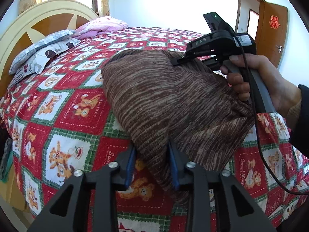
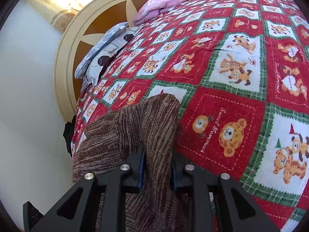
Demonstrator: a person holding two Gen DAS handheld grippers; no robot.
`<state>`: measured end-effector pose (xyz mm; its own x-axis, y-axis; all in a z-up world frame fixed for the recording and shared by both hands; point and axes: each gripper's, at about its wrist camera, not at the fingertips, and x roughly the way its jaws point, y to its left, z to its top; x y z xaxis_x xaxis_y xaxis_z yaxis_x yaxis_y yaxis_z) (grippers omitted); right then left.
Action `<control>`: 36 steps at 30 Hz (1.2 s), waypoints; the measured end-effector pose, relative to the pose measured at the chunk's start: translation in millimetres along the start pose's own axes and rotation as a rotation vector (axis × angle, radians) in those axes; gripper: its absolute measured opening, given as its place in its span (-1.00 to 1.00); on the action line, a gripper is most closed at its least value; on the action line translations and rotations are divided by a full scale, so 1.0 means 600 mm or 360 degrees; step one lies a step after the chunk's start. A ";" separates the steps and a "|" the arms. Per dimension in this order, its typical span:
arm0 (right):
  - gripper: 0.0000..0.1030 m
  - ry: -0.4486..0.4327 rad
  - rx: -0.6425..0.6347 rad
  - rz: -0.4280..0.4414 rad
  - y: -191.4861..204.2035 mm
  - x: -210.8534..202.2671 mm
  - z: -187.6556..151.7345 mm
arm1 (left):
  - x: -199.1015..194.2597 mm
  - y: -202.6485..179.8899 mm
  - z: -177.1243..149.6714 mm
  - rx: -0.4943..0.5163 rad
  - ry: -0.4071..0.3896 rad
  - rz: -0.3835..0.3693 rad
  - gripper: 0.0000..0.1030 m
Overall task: Fold small clothes
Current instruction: 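Open both tools and release the sweater bundle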
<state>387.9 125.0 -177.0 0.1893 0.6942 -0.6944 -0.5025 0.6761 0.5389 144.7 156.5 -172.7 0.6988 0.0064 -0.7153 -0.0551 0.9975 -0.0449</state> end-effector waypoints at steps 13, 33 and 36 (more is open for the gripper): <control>-0.15 -0.0193 -0.0094 -0.0134 -0.001 -0.109 -0.055 | -0.058 0.024 0.029 -0.0053 -0.0114 0.0106 0.45; -0.02 -0.0075 -0.0358 -0.0187 0.064 -0.145 -0.265 | 0.037 0.025 0.031 -0.0097 -0.0157 0.0314 0.78; -0.02 -0.0052 -0.0418 -0.0301 0.082 -0.145 -0.277 | 0.032 0.016 0.025 -0.0090 -0.0176 0.0316 0.78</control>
<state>206.4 56.6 -169.4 0.3248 0.5730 -0.7525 -0.6554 0.7099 0.2577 168.4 167.3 -176.2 0.7442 0.2130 -0.6331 -0.2370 0.9703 0.0479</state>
